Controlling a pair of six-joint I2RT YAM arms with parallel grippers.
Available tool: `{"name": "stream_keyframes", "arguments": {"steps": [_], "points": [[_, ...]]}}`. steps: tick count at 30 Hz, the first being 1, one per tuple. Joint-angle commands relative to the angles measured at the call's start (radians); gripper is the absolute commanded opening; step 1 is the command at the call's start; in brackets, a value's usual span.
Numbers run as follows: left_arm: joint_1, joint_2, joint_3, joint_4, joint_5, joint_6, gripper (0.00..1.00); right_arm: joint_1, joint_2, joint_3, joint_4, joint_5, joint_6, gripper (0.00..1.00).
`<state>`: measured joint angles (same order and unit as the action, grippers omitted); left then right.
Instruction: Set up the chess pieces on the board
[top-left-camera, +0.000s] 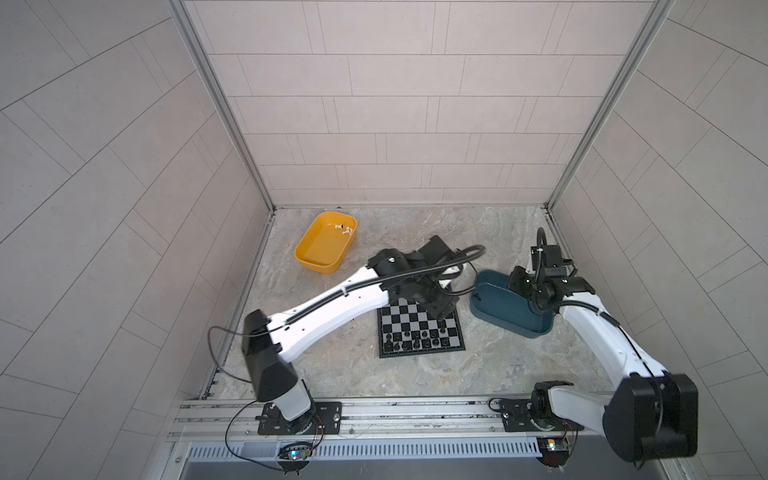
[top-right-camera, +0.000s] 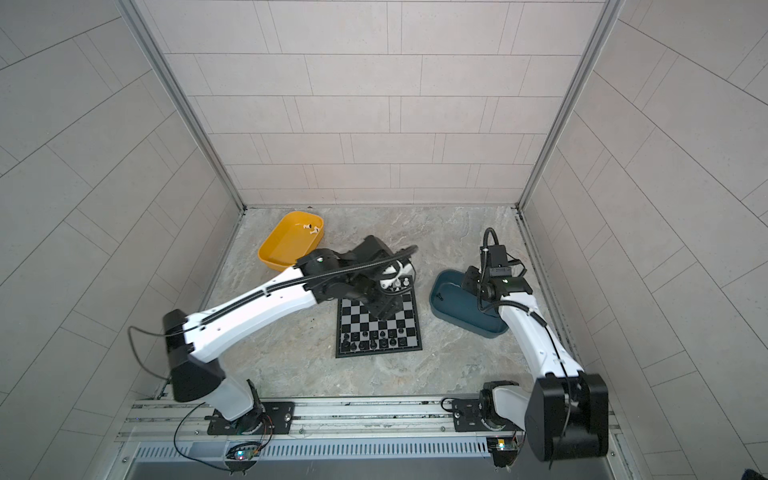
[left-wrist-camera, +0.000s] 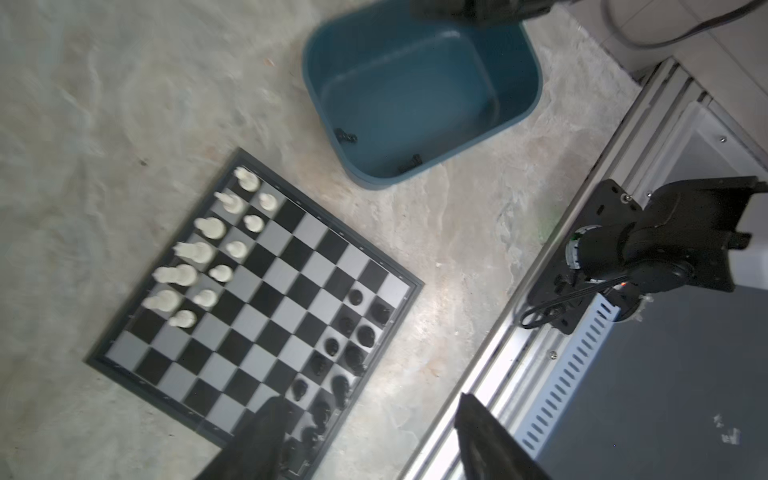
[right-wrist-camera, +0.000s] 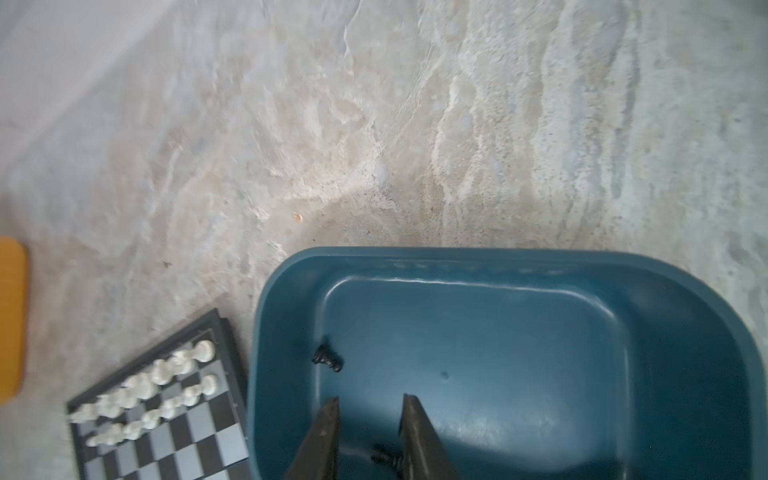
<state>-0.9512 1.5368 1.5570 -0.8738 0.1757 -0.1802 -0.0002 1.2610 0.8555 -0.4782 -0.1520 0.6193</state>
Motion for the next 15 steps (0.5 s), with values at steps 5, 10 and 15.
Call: {"name": "stream_keyframes", "arguments": {"steps": [5, 10, 15], "points": [[0.127, -0.275, -0.412, 0.396, 0.069, -0.073, 1.0, 0.021, 0.341, 0.169, 0.075, -0.041, 0.022, 0.14], [0.152, -0.361, -0.511, 0.481, 0.03, -0.063, 1.0, 0.015, 0.469, 0.251, 0.079, 0.007, 0.014, 0.14], [0.161, -0.36, -0.544, 0.497, 0.021, -0.059, 1.0, -0.052, 0.506, 0.29, 0.07, 0.028, 0.014, 0.18]]}}
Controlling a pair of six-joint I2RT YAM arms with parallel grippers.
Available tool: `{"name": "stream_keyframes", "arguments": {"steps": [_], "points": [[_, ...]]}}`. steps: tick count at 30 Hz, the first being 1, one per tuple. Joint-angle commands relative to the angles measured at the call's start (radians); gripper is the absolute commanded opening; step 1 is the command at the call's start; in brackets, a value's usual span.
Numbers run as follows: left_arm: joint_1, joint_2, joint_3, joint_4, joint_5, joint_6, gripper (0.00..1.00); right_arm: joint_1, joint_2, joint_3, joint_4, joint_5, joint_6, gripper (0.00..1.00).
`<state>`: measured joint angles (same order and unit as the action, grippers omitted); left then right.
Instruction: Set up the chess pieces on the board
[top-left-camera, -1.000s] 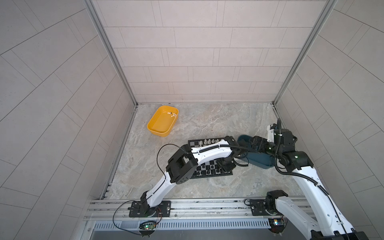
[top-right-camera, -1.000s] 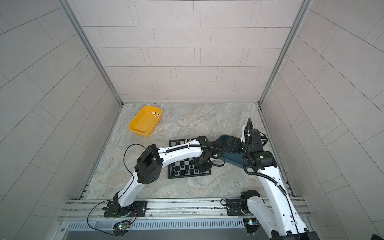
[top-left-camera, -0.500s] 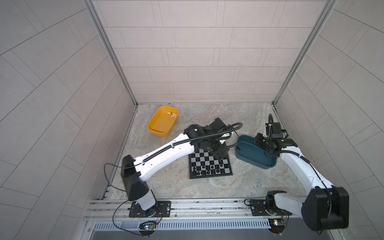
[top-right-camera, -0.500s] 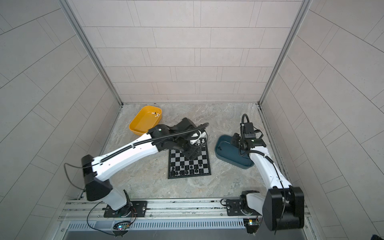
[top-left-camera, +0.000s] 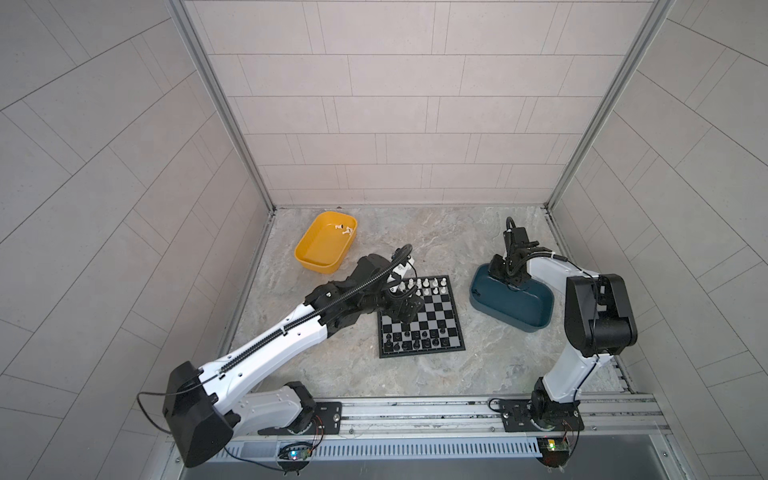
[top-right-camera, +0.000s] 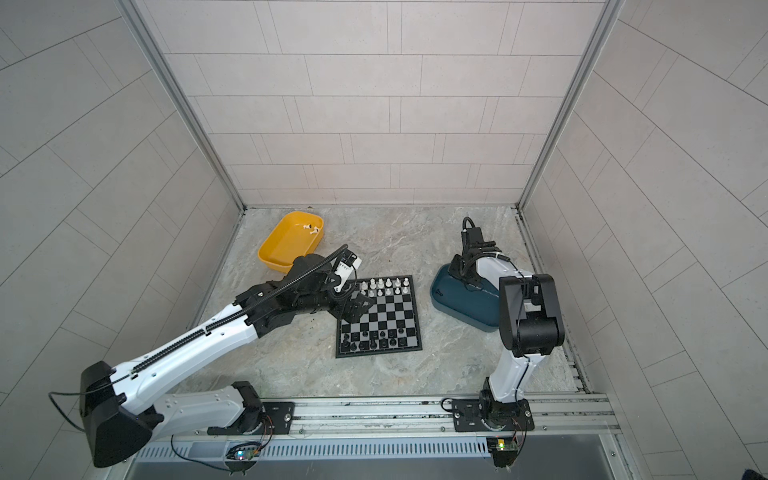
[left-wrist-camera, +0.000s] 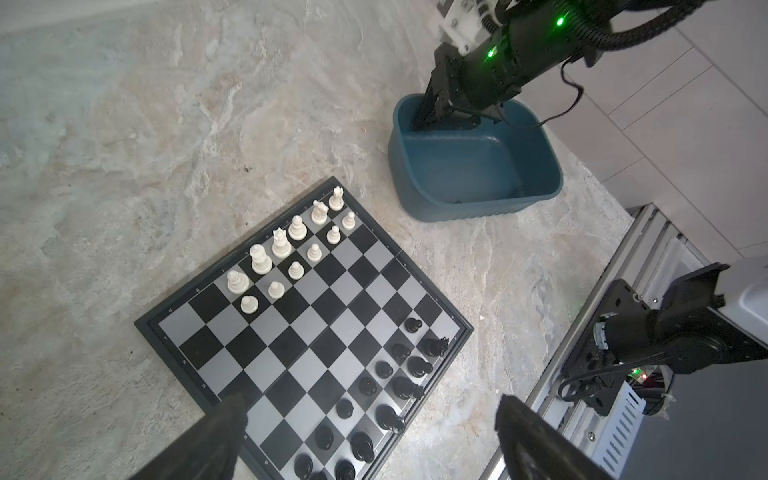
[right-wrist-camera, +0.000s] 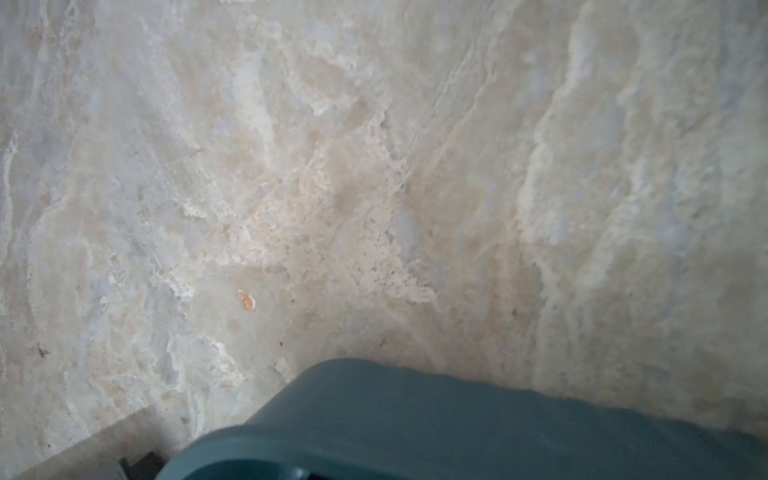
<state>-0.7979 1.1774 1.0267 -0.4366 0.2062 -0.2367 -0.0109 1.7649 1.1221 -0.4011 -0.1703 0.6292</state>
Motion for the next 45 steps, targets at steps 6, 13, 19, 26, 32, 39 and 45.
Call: {"name": "stream_keyframes", "arguments": {"steps": [6, 13, 19, 26, 32, 39, 45], "points": [[0.015, 0.014, -0.011, 0.058, 0.007, -0.003, 1.0, -0.197, -0.027, 0.014, -0.049, 0.114, 0.028, 0.25], [0.023, 0.032, -0.011, 0.059, 0.035, -0.009, 1.0, -0.253, -0.155, -0.059, -0.103, 0.061, 0.03, 0.33], [0.023, 0.015, -0.017, 0.064, 0.041, -0.009, 1.0, -0.255, -0.351, -0.253, -0.178, -0.041, 0.012, 0.33], [0.023, 0.007, -0.021, 0.072, 0.053, -0.009, 1.0, -0.228, -0.441, -0.355, -0.226, -0.065, -0.033, 0.26], [0.023, -0.002, -0.027, 0.074, 0.044, -0.006, 1.0, -0.128, -0.423, -0.36, -0.241, -0.085, -0.03, 0.24], [0.023, 0.004, -0.028, 0.073, 0.044, -0.007, 1.0, 0.017, -0.382, -0.321, -0.162, -0.089, 0.064, 0.29], [0.023, 0.004, -0.032, 0.084, 0.055, -0.013, 1.0, -0.017, -0.282, -0.176, -0.17, 0.039, -0.014, 0.47]]}}
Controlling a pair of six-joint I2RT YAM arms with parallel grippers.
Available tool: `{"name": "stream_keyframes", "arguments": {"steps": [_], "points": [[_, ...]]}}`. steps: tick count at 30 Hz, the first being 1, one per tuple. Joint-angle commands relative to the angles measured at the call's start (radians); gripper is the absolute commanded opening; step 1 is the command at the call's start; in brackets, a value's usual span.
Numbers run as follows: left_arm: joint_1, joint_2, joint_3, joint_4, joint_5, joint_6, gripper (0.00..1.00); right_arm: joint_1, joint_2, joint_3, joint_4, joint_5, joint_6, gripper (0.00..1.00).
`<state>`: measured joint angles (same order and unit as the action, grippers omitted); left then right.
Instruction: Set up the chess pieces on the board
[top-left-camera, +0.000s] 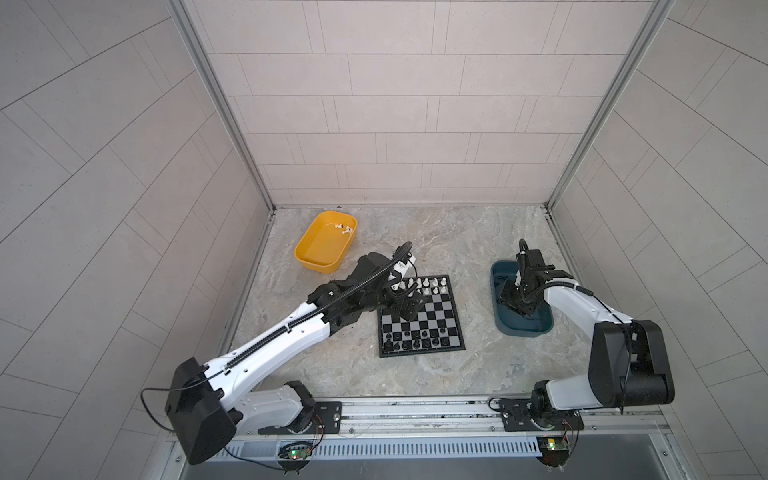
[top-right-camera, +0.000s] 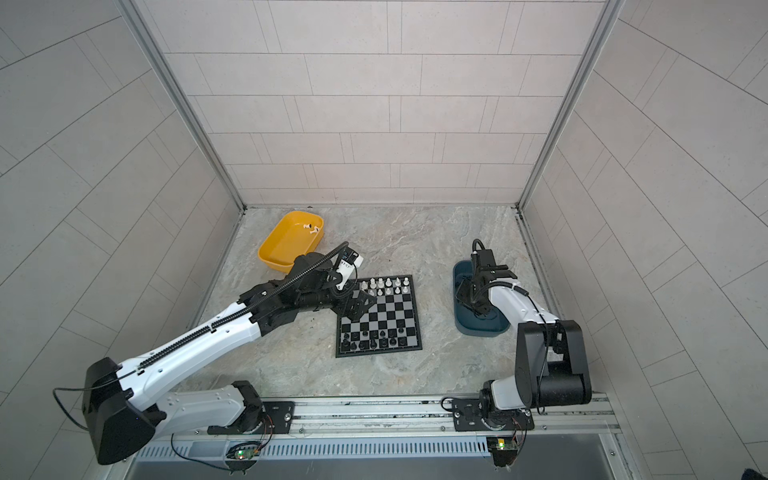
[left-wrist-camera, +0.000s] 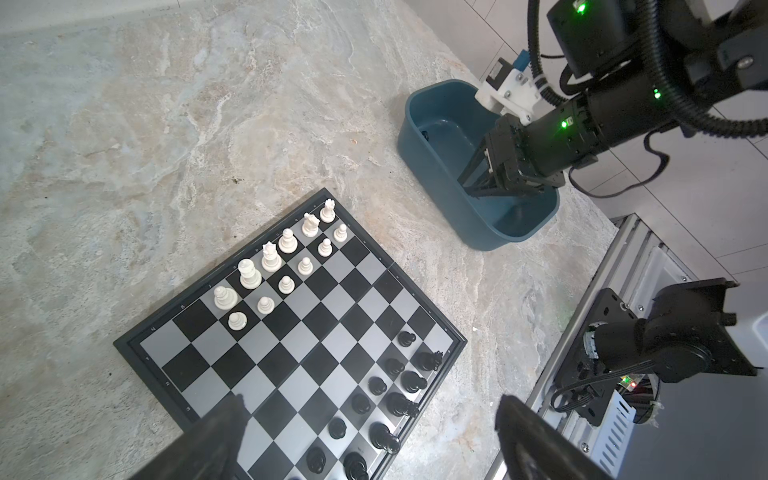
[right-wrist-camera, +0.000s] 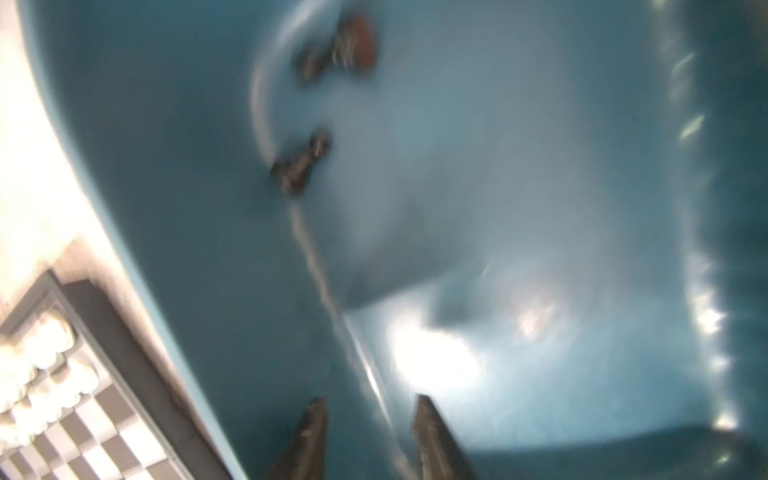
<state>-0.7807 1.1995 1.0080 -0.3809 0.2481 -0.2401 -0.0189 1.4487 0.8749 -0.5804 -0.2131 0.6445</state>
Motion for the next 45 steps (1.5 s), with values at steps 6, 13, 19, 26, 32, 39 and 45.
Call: {"name": "stream_keyframes", "arguments": {"steps": [6, 13, 19, 26, 32, 39, 45], "points": [[0.006, -0.017, -0.017, 0.031, 0.027, -0.011, 1.0, -0.041, 0.187, 0.192, 0.006, 0.086, 0.017, 0.52], [0.006, -0.02, -0.016, 0.03, 0.026, -0.01, 1.0, -0.049, 0.305, 0.252, 0.045, 0.084, 0.043, 0.43], [0.007, -0.01, -0.016, 0.033, 0.032, -0.011, 1.0, -0.052, 0.353, 0.271, 0.095, 0.046, 0.091, 0.39], [0.006, -0.015, -0.017, 0.031, 0.028, -0.011, 1.0, -0.058, 0.417, 0.35, 0.024, 0.081, 0.008, 0.37], [0.006, -0.012, -0.016, 0.034, 0.039, -0.015, 1.0, -0.096, 0.348, 0.29, 0.07, 0.019, 0.064, 0.42], [0.006, -0.019, -0.018, 0.037, 0.046, -0.019, 1.0, -0.11, 0.37, 0.311, 0.105, -0.014, 0.152, 0.43], [0.006, -0.03, -0.019, 0.036, 0.053, -0.019, 1.0, -0.115, 0.396, 0.314, 0.125, -0.029, 0.188, 0.43]]}}
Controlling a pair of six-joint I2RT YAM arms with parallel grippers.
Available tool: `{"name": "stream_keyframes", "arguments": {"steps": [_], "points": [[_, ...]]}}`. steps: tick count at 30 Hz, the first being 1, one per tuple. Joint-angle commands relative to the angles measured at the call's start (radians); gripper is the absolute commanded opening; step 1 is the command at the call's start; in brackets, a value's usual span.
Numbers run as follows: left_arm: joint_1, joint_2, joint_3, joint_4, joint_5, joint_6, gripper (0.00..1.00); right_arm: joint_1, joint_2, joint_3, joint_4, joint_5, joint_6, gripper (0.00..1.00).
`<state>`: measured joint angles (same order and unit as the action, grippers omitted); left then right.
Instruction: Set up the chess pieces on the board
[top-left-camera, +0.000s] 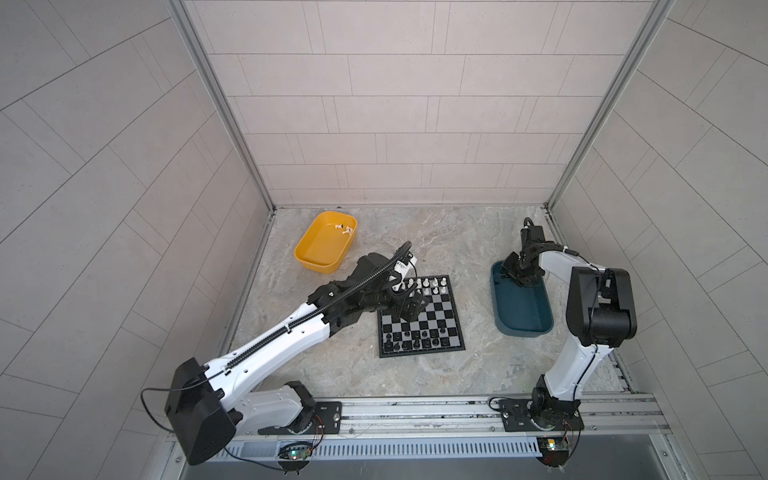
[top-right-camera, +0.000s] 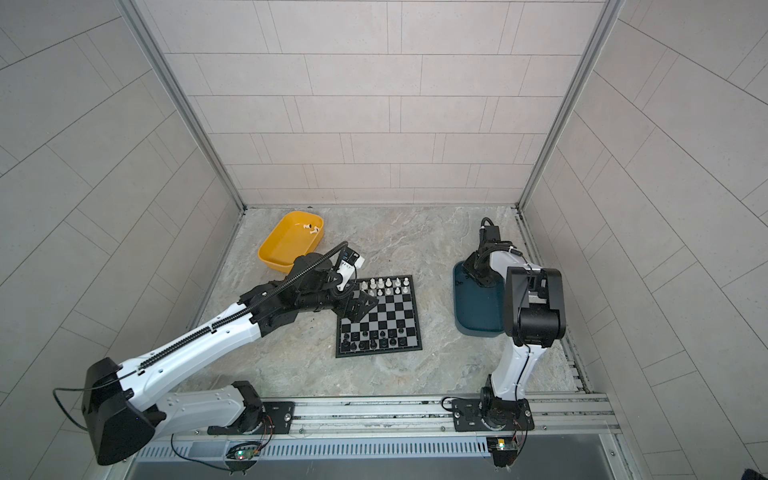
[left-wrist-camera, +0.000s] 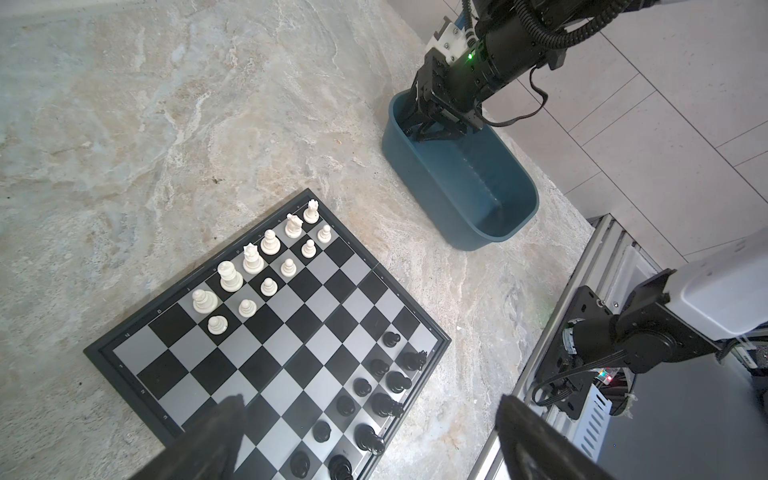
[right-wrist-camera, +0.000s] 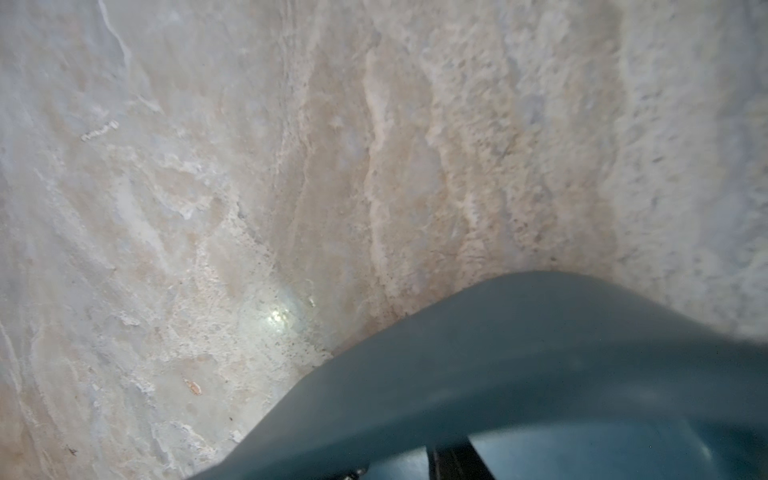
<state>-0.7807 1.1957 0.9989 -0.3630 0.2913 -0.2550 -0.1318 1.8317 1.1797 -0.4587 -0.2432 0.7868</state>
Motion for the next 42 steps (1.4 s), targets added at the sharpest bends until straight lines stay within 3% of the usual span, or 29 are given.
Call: {"name": "stream_keyframes", "arguments": {"steps": [1, 11, 42], "points": [[0.006, -0.027, -0.01, 0.019, 0.011, -0.004, 1.0, -0.002, 0.014, 0.009, 0.005, 0.008, 0.049, 0.42], [0.005, -0.038, -0.013, 0.022, 0.014, -0.007, 1.0, -0.024, 0.047, 0.032, -0.02, 0.043, 0.093, 0.32], [0.002, -0.065, -0.014, 0.018, 0.004, -0.007, 1.0, -0.016, 0.126, 0.063, -0.041, 0.024, 0.065, 0.25]]}}
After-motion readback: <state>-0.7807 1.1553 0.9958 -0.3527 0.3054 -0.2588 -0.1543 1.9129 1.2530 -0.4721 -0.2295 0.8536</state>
